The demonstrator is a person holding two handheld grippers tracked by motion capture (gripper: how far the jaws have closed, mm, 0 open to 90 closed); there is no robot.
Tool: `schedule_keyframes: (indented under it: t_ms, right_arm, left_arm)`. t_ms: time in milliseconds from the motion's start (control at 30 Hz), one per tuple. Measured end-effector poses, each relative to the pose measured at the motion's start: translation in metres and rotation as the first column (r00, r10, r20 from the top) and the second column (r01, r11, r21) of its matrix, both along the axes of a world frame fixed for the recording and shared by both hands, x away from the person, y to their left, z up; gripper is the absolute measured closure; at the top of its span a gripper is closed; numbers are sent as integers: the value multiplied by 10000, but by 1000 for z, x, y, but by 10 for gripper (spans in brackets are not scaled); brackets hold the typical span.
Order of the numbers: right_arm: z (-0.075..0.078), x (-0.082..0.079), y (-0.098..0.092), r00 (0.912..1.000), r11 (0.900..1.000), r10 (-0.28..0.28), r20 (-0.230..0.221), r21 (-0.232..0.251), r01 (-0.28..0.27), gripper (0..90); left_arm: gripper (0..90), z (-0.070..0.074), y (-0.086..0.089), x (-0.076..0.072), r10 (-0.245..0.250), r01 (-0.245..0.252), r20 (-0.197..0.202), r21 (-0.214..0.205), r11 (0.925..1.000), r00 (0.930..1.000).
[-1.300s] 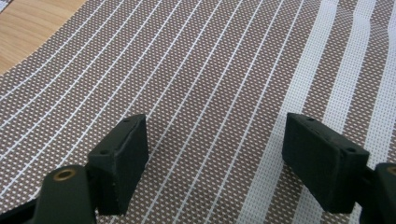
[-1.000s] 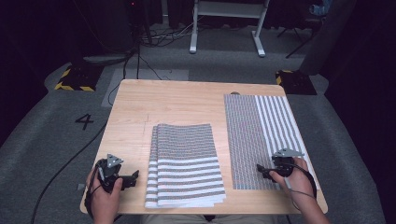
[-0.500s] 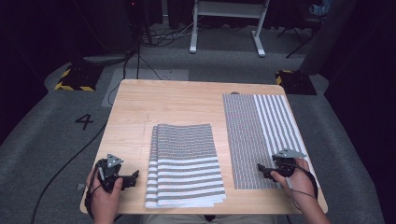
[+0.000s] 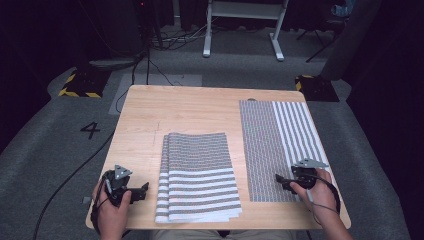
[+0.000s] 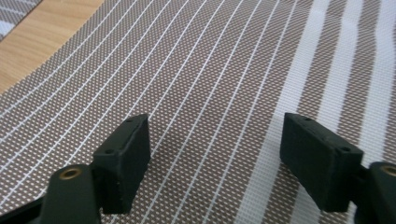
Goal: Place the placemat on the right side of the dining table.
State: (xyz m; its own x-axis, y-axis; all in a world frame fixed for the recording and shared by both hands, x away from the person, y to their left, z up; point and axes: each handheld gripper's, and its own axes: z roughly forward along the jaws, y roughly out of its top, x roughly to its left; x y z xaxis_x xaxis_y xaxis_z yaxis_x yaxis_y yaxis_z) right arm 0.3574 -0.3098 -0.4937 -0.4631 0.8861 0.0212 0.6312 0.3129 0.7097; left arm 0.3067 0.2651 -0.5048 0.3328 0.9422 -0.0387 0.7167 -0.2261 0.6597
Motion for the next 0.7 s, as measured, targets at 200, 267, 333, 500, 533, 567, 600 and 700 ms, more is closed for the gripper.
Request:
schedule_keyframes:
  t_ms: [200,267,333,500,533,567,600,700]
  right_arm:
    - [22,-4,2,9979,9993,294,573,206,-306,255]
    - [29,-6,6,9958,9981,563,721,202,-579,254]
    - [36,-9,12,9936,9965,758,843,294,-785,254]
    - [54,-14,29,9829,9886,1416,1178,341,-1465,254]
    - [56,-15,32,9821,9874,1452,1201,456,-1516,254]
    - [60,-17,36,9791,9843,1610,1245,532,-1686,254]
    - [63,-18,39,9769,9815,1696,1300,672,-1793,254]
    - [70,-23,47,9695,9751,2002,1415,679,-2112,254]
  left_arm:
    - [0,0,0,0,-2,2,1,-2,10000,10000]
    - [0,0,0,0,-3,3,2,-4,10000,10000]
    - [0,0,0,0,-9,9,-1,-3,10000,10000]
    - [1,0,1,-1,-48,48,14,20,10000,10000]
    - [1,0,1,-2,-151,151,-8,0,9999,9999]
    - [1,0,2,-2,-178,178,11,17,9998,9998]
    - [1,0,2,-3,-214,214,7,19,9998,9998]
    - [1,0,4,-4,-421,421,-3,43,9991,9991]
